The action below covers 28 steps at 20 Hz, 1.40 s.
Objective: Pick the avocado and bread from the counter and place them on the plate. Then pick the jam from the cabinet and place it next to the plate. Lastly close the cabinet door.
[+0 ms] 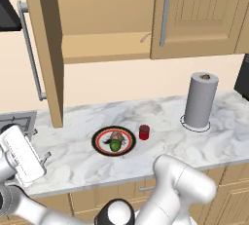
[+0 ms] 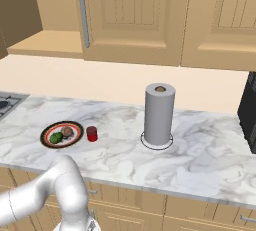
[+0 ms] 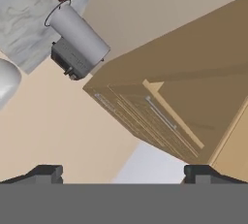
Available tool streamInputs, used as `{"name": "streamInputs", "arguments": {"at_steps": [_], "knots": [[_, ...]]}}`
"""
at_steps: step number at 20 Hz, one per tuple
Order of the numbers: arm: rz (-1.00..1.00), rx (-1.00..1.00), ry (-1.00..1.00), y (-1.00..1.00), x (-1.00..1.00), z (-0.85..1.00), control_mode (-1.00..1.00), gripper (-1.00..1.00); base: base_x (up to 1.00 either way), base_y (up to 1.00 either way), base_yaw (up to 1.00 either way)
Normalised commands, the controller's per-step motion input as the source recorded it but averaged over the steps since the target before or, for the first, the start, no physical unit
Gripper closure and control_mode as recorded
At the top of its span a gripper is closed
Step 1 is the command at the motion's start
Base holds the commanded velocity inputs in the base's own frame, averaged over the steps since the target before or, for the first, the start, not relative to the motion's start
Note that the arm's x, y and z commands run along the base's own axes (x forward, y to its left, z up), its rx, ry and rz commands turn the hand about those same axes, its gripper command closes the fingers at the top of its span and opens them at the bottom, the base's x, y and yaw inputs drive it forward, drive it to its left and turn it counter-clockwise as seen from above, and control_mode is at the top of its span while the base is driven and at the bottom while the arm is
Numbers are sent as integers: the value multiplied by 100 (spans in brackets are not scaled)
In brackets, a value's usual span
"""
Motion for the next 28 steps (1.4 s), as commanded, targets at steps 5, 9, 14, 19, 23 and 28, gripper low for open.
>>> {"name": "streamInputs", "arguments": {"at_steps": [5, 9, 14, 19, 23, 28], "knots": [[0, -1, 0, 16, 22, -8, -100, -100, 0, 0, 0], [0, -1, 0, 18, 19, -13, -100, -100, 0, 0, 0], [0, -2, 0, 22, 20, -18, -100, -100, 0, 0, 0], [0, -2, 0, 23, 17, -10, -100, -100, 0, 0, 0], [-1, -1, 0, 24, 14, -2, -100, -100, 0, 0, 0], [-1, 0, 0, 18, 11, 0, -100, -100, 0, 0, 0]]}}
